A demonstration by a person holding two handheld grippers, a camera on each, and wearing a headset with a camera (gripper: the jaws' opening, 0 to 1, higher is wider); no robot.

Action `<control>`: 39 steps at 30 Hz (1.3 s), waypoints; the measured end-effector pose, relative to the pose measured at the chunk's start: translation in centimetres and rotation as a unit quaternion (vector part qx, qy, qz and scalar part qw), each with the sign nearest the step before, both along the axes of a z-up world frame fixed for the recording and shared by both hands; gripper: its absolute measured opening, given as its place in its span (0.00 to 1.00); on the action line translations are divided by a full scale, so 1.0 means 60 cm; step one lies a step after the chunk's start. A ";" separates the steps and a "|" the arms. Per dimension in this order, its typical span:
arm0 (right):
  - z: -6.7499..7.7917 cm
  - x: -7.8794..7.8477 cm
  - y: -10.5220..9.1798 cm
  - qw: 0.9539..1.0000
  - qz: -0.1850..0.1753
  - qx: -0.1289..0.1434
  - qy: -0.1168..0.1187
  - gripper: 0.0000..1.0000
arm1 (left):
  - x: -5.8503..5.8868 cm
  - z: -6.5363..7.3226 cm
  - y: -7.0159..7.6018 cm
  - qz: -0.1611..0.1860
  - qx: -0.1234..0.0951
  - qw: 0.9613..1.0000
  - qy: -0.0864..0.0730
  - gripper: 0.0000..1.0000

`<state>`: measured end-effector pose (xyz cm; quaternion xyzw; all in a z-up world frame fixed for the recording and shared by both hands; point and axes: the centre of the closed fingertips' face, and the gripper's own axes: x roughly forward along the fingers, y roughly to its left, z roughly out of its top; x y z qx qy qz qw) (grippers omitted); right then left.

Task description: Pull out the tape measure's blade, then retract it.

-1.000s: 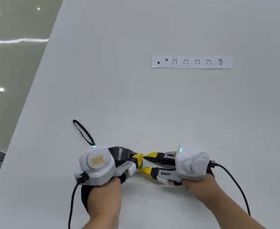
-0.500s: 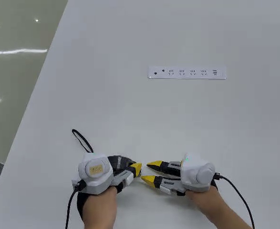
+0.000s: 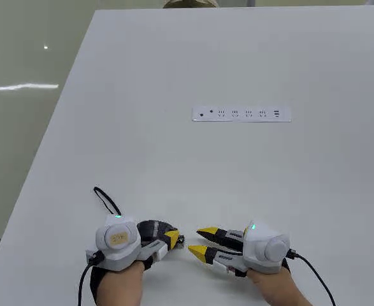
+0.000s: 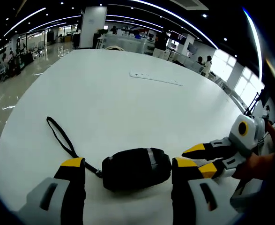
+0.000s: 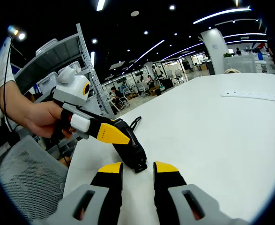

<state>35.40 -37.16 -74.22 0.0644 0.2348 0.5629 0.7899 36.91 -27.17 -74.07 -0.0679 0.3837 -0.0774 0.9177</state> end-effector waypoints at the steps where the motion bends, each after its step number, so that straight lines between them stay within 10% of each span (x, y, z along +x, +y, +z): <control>1: 0.000 -0.001 -0.002 1.000 -0.004 -0.003 0.001 0.25 | -0.001 0.002 0.000 -0.003 0.000 1.000 -0.001 0.73; 39: 0.027 -0.052 -0.097 0.996 -0.066 -0.062 -0.021 0.27 | -0.051 0.013 0.016 -0.094 0.029 0.995 -0.026 0.68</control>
